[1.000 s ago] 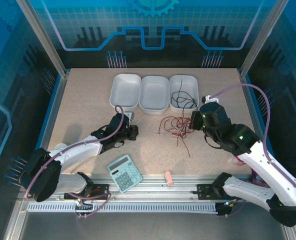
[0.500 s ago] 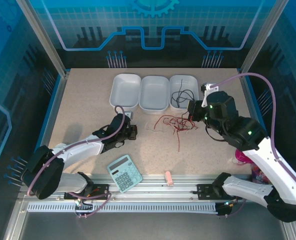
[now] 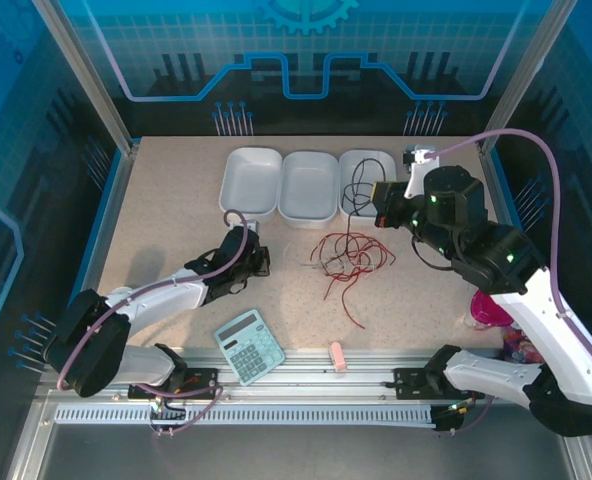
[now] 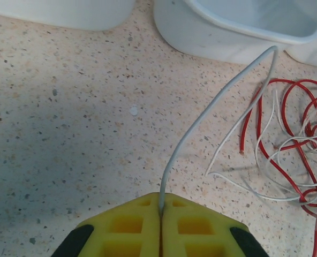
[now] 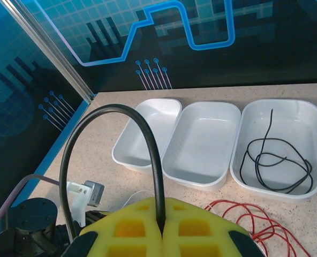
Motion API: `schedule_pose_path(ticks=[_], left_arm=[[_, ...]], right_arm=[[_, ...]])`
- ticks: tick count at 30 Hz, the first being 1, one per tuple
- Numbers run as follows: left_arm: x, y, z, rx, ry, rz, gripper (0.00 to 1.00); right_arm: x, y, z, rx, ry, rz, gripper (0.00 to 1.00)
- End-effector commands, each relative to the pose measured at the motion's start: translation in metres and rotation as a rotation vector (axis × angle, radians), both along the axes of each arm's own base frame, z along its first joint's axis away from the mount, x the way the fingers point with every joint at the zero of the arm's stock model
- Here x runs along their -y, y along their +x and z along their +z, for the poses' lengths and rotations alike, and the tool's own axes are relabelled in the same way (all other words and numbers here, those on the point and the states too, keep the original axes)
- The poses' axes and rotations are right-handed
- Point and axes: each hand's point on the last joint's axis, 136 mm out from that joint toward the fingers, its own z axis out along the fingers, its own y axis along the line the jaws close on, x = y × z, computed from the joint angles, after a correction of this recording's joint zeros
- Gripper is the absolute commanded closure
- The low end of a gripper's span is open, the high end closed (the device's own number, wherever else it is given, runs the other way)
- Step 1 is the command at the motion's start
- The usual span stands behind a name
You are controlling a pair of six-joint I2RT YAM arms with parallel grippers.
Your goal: Untangle the cables
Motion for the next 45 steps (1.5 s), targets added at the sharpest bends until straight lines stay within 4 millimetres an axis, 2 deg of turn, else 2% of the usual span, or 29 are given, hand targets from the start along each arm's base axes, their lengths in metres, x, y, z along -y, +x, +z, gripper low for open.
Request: schedule_pose_path(ticks=[1, 7, 14, 23, 27, 31, 35, 39, 44, 45], left_arm=[[-0.014, -0.002, -0.012, -0.036, 0.023, 0.056, 0.91], [-0.017, -0.002, -0.009, -0.03, 0.011, 0.065, 0.85], [-0.018, -0.006, -0.008, -0.034, 0.011, 0.058, 0.85], [-0.017, -0.013, -0.011, -0.045, -0.019, 0.053, 0.84], [-0.015, -0.013, -0.006, -0.033, -0.031, 0.04, 0.73], [-0.014, -0.013, 0.002, -0.014, -0.045, 0.034, 0.55], [-0.013, -0.014, 0.01, -0.003, -0.058, 0.028, 0.42], [-0.013, -0.016, 0.017, 0.006, -0.065, 0.022, 0.29], [-0.016, -0.019, 0.024, 0.015, -0.062, 0.022, 0.01], [-0.016, -0.019, 0.025, 0.016, -0.06, 0.023, 0.01]], right_arm=[[-0.002, 0.001, 0.021, 0.044, 0.004, 0.018, 1.0], [-0.001, 0.004, 0.043, 0.08, -0.011, 0.021, 1.0], [0.008, 0.012, 0.079, 0.147, -0.046, -0.004, 1.0], [0.036, 0.033, 0.112, 0.242, -0.102, -0.144, 1.0], [0.041, 0.048, 0.118, 0.272, -0.123, -0.192, 1.0], [0.047, 0.071, 0.116, 0.284, -0.182, -0.266, 1.0], [0.054, 0.098, 0.111, 0.285, -0.239, -0.33, 1.0], [0.06, 0.126, 0.105, 0.279, -0.285, -0.376, 1.0], [0.064, 0.16, 0.09, 0.259, -0.306, -0.405, 1.0], [0.065, 0.167, 0.086, 0.256, -0.314, -0.414, 1.0]])
